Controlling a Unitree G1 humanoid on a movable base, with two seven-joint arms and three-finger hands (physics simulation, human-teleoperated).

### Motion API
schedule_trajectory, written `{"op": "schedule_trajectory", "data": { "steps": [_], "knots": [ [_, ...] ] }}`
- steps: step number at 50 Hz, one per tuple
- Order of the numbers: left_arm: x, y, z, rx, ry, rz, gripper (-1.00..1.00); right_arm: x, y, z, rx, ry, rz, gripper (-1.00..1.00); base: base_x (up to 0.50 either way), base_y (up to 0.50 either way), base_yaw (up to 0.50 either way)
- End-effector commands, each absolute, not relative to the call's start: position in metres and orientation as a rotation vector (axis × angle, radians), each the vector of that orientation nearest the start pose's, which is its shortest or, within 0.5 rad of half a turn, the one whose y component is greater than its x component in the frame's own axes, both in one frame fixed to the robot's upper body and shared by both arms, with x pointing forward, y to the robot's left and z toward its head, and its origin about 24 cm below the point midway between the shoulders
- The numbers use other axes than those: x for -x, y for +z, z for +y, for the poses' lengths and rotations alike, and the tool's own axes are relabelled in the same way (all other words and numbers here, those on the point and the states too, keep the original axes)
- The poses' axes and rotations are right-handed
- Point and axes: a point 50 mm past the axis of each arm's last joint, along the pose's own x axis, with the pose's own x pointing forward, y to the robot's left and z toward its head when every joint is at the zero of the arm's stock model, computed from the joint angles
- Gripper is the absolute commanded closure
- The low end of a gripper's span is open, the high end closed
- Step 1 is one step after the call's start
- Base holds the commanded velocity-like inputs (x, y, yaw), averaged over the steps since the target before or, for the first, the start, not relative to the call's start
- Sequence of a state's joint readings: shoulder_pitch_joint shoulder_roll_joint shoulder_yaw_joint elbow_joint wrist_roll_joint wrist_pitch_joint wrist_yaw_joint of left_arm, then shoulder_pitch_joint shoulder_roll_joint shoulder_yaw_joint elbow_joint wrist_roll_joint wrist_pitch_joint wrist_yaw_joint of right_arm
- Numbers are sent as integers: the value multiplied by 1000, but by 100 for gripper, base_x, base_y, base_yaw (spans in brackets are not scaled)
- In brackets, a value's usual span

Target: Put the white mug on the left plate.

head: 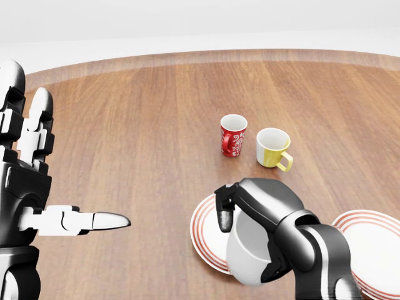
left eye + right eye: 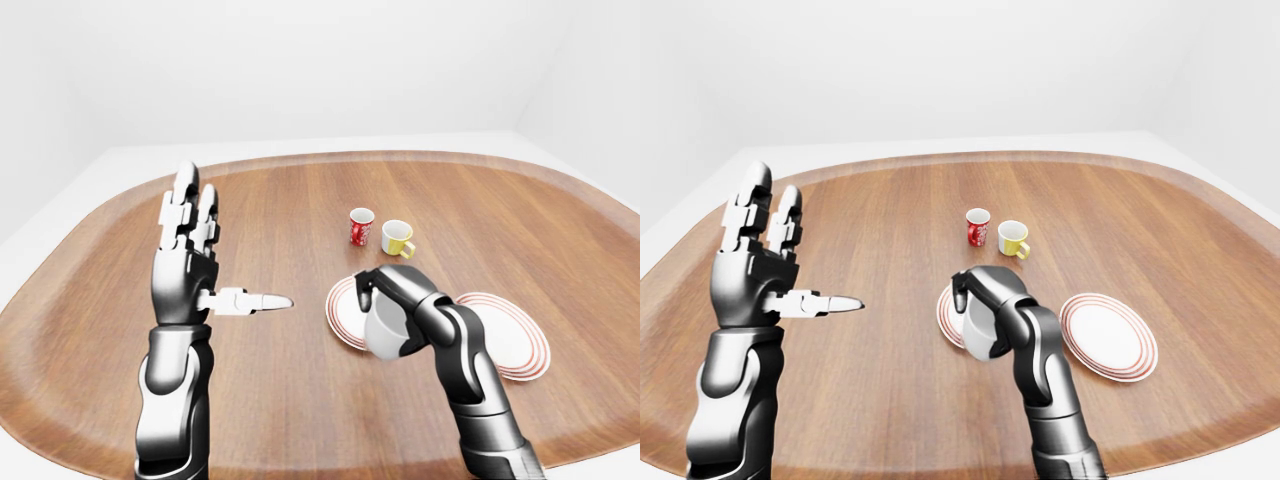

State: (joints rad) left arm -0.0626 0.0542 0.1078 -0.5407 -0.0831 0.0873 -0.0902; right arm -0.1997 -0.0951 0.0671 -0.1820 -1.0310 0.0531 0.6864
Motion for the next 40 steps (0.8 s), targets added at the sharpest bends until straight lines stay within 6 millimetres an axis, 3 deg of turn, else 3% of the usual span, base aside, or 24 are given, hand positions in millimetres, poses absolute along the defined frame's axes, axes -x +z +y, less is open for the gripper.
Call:
{"op": "schedule_trajectory", "data": {
  "steps": [1,17,30,40],
  "knots": [
    [-234,171,168,-16,-38,-519,-98,-306,103,-119,1208,516,24,100,0,0,0],
    [-234,171,167,-16,-39,-517,-98,-351,84,-103,1253,521,10,100,0,0,0],
    [-234,171,168,-16,-39,-519,-98,-378,70,-110,1268,435,81,100,0,0,0],
    [-235,171,167,-16,-40,-516,-98,-385,63,-117,1281,397,132,100,0,0,0]
  ]
}}
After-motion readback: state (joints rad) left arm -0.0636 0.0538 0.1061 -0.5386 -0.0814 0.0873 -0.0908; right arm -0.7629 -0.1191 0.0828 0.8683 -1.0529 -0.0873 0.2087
